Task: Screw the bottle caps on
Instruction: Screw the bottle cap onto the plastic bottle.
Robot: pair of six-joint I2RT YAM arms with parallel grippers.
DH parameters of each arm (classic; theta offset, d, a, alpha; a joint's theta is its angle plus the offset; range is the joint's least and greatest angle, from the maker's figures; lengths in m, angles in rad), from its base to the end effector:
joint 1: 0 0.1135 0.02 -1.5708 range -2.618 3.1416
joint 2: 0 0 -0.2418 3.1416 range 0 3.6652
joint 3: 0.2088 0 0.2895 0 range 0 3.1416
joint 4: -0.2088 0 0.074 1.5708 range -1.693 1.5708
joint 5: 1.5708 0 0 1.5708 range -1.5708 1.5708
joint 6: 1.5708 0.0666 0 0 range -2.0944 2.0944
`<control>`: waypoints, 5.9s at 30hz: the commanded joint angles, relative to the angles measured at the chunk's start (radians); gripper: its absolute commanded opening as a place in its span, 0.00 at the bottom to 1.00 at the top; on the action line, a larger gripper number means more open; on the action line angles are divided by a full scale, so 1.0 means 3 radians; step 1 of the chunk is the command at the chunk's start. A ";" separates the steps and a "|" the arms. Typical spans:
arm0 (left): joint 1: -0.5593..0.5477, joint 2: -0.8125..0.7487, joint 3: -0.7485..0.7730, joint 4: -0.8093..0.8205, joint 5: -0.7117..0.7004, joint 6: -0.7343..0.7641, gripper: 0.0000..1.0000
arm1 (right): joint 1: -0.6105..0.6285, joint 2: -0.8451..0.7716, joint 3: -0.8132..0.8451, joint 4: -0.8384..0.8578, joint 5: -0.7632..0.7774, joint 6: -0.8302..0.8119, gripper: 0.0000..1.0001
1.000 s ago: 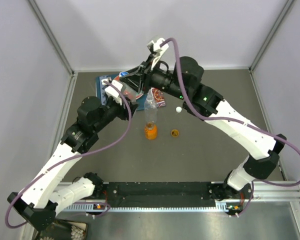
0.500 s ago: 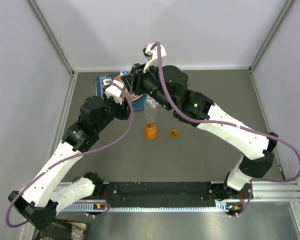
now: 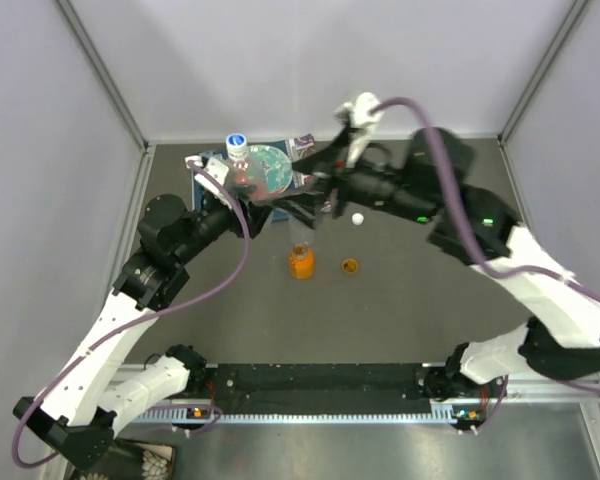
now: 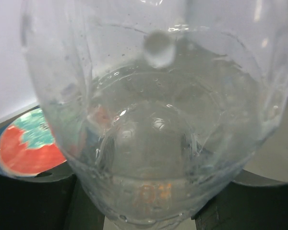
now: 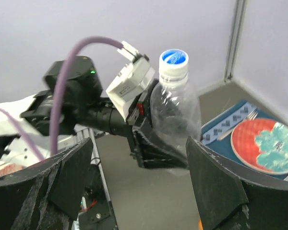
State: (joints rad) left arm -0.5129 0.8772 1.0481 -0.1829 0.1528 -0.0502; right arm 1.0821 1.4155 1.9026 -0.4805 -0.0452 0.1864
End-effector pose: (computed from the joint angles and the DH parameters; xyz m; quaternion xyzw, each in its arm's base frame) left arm 0.2339 -0.1433 0.4051 0.2148 0.6781 -0.2469 0.6581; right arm 0.1595 0.3063 0.5389 -0.3196 0.6282 0.4331 0.5619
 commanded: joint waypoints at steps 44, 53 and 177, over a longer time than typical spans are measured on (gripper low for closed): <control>-0.0085 0.0154 -0.0012 0.0492 0.3535 -0.0360 0.14 | -0.1020 0.0768 -0.0329 0.4286 -0.4073 0.2687 0.59; -0.0085 0.0129 -0.0058 0.0482 0.3372 -0.0344 0.13 | -0.0984 0.0763 -0.0405 0.4317 -0.4104 0.2682 0.22; 0.0048 -0.0035 0.0393 0.0104 -0.0218 0.0090 0.09 | 0.0279 0.0743 -0.0120 -0.0035 0.1235 0.0069 0.35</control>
State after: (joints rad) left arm -0.5098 0.8867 1.0679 -0.3794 0.2348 -0.0231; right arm 1.1137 1.5719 1.8446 -0.1833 0.2031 0.1890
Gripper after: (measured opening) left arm 0.598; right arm 0.310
